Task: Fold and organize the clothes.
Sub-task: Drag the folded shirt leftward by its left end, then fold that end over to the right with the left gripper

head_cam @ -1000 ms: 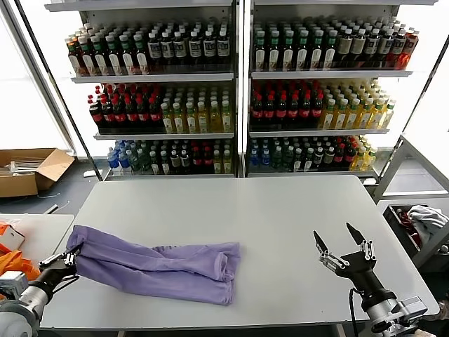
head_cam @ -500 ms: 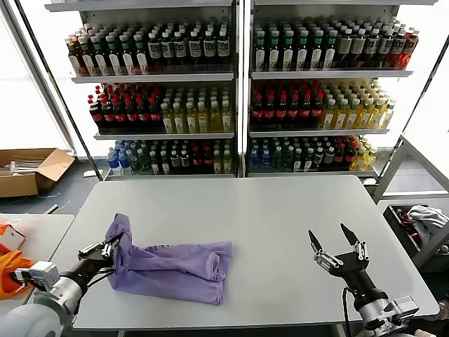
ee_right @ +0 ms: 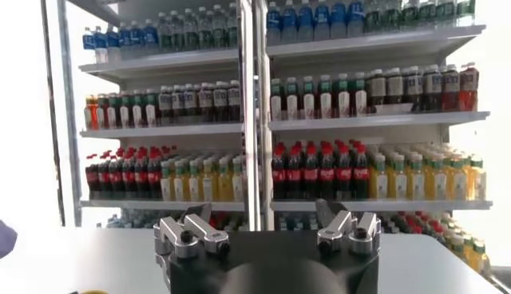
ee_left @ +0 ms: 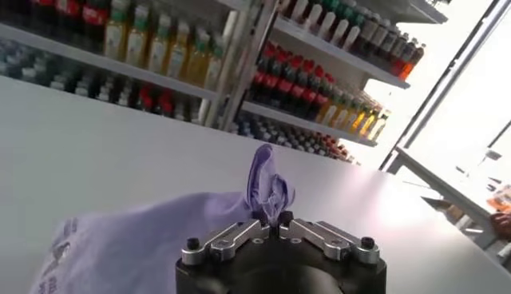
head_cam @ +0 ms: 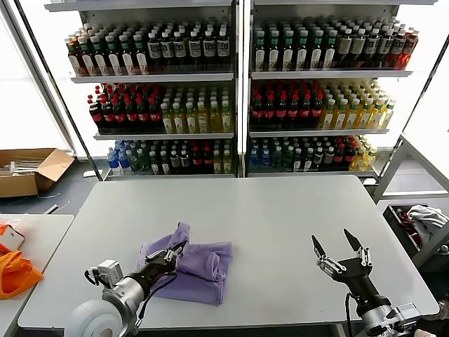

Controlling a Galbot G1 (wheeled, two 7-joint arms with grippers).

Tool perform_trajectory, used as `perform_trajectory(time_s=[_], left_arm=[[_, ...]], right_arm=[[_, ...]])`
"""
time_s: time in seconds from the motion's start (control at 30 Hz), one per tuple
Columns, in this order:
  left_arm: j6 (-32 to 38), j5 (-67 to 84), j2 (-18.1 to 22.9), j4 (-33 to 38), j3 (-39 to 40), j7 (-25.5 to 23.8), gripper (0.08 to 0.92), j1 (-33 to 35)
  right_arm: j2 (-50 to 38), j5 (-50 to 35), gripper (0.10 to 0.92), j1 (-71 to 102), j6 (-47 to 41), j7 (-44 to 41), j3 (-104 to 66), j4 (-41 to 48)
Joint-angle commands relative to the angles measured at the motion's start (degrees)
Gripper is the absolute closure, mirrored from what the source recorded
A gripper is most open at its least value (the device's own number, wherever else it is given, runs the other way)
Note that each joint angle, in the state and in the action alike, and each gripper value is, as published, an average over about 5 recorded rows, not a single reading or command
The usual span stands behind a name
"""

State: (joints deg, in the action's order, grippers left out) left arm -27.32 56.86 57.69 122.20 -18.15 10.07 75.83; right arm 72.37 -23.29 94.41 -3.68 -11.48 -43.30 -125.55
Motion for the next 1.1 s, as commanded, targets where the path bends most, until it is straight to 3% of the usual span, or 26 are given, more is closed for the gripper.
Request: perform_trajectory(time_s=[0.03,0.17,0.33,0.7,0.9,1.1], left_arm=[[-1.0,2.1,4.7,-5.0,10.7,1.6,0.888,-5.5],[-1.3,0.9,6.5,-8.4,10.9,0.4,0.888,-5.5],[-1.4,-1.5,6.6,-7.6,10.5,-2.9,0.857,-2.9],[-0.5,-5.7,5.0,-0.2,7.0,-7.4,0.550,4.2],[-0.5,-6.9,2.5,6.5,-5.5,-8.2,0.377,6.6],[0.0,-15.3,-1.4,2.2,-17.2,-8.7,0.215,7.3]], right_arm=[[0.3,0.0,0.203,0.4,0.3,-0.1,-0.4,-0.1],[0.3,-0.2,0.203,0.4,0.3,-0.1,-0.5,-0.4],[0.2,-0.2,0.203,0.6,0.3,-0.1,-0.8,-0.7],[0.4,0.3,0.203,0.4,-0.3,0.0,0.1,-2.3],[-0.1,0.0,0.203,0.4,-0.7,0.1,-0.2,-3.3],[-0.3,-0.1,0.203,1.0,-0.4,0.0,-0.2,-3.2]])
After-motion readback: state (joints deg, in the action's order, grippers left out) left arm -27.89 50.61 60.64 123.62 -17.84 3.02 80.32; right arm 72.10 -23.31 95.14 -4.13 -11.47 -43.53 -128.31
